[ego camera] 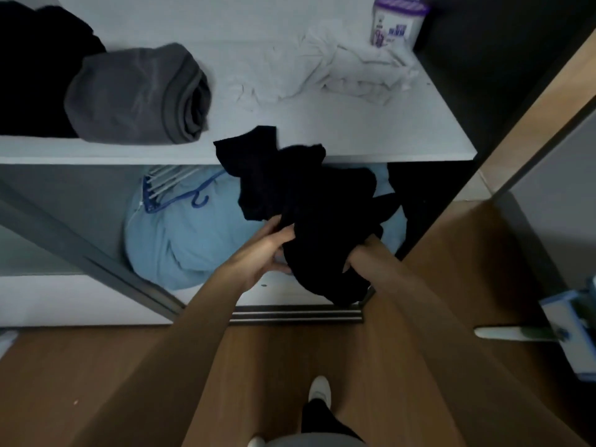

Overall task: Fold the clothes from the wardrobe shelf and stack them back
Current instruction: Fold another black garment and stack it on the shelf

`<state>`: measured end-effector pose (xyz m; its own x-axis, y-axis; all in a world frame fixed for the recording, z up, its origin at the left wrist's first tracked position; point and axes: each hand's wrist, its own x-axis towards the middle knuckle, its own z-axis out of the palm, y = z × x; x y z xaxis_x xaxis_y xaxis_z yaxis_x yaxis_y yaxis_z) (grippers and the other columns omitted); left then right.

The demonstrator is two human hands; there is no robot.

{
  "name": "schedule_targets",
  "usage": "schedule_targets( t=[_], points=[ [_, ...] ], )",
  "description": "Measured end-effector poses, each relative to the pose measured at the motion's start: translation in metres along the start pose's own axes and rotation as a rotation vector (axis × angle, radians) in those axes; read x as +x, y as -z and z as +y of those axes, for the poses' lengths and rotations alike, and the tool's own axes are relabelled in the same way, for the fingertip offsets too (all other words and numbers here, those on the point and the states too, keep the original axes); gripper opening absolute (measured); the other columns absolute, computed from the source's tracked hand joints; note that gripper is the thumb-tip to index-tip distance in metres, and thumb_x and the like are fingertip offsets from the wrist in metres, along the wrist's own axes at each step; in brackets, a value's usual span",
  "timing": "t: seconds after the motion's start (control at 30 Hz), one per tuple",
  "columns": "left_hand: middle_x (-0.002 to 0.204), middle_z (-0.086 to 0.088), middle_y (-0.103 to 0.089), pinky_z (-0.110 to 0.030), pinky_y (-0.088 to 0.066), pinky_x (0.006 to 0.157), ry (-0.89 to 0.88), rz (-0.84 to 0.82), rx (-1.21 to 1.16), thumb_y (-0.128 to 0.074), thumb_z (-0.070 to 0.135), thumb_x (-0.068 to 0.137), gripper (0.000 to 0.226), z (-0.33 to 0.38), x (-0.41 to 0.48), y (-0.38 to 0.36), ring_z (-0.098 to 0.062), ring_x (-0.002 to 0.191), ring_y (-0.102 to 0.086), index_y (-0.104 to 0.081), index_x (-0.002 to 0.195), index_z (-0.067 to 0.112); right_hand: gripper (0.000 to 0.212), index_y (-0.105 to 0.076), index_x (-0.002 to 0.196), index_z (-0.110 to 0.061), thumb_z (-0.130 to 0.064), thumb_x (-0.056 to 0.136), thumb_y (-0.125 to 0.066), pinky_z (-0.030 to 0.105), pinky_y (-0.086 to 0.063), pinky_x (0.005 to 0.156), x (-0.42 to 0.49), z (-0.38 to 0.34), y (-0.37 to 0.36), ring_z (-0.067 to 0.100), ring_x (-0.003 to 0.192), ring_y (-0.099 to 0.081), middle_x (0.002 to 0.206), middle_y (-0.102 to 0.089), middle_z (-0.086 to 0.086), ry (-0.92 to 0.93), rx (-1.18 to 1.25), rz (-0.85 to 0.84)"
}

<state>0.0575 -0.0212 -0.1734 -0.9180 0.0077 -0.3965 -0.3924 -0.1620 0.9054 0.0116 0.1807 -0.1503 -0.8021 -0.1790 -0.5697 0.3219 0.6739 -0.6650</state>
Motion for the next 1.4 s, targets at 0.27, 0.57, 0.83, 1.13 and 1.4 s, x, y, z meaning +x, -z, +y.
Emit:
schedule_targets(
  t=[0.27, 0.57, 0.83, 1.13, 1.4],
  points=[
    [0.1, -0.003, -0.073, -0.024, -0.054, 0.066, 0.011, 0.195, -0.068, -0.056, 0.008, 0.098, 0.024, -0.108, -0.069, 0.026, -0.012, 0.082, -0.071, -0.066, 0.116, 0.02, 0.005, -0.06, 0.094, -0.011, -0.016, 0.091, -0.06, 0.02, -0.051, 0.056, -0.079, 0.026, -0.083, 0.008, 0.073, -0.066, 0.085, -0.06, 0.0, 0.066, 0.32, -0.23],
    [0.107, -0.005, -0.066, -0.028, -0.057, 0.078, 0.044, -0.057, 0.165, -0.063, -0.001, 0.092, 0.032, -0.146, -0.145, 0.042, -0.014, 0.094, -0.068, -0.057, 0.121, 0.013, 0.022, -0.07, 0.11, -0.006, -0.014, 0.09, -0.069, 0.029, -0.059, 0.076, -0.129, 0.031, -0.147, 0.024, 0.094, -0.073, 0.095, -0.076, 0.008, 0.148, 0.618, -0.101],
    [0.148, 0.005, -0.05, -0.033, -0.041, 0.11, -0.109, 0.103, -0.159, -0.055, 0.038, 0.091, 0.058, -0.11, -0.187, 0.068, -0.007, 0.134, -0.047, -0.044, 0.145, 0.021, 0.021, -0.064, 0.067, -0.017, -0.013, 0.086, -0.074, 0.017, -0.046, 0.058, -0.14, 0.034, -0.143, 0.002, 0.062, -0.064, 0.064, -0.067, -0.009, 0.472, -0.037, -0.198],
    [0.128, -0.005, -0.066, -0.021, -0.047, 0.098, 0.049, -0.292, 0.336, -0.066, 0.04, 0.092, 0.029, -0.085, -0.166, 0.03, -0.008, 0.113, -0.063, -0.062, 0.12, 0.036, 0.012, -0.068, 0.08, -0.006, -0.016, 0.087, -0.073, 0.037, -0.05, 0.07, -0.147, 0.061, -0.132, 0.012, 0.071, -0.065, 0.074, -0.068, 0.002, 0.521, -0.1, -0.065],
    [0.106, -0.003, -0.074, -0.035, -0.05, 0.097, 0.02, -0.251, 0.384, -0.08, 0.011, 0.08, 0.033, -0.106, -0.154, 0.01, -0.017, 0.103, -0.069, -0.069, 0.111, 0.006, 0.01, -0.07, 0.079, -0.012, -0.006, 0.085, -0.075, 0.018, -0.051, 0.064, -0.156, 0.077, -0.083, 0.001, 0.067, -0.065, 0.073, -0.07, -0.002, 0.558, 0.067, -0.074]
  ],
)
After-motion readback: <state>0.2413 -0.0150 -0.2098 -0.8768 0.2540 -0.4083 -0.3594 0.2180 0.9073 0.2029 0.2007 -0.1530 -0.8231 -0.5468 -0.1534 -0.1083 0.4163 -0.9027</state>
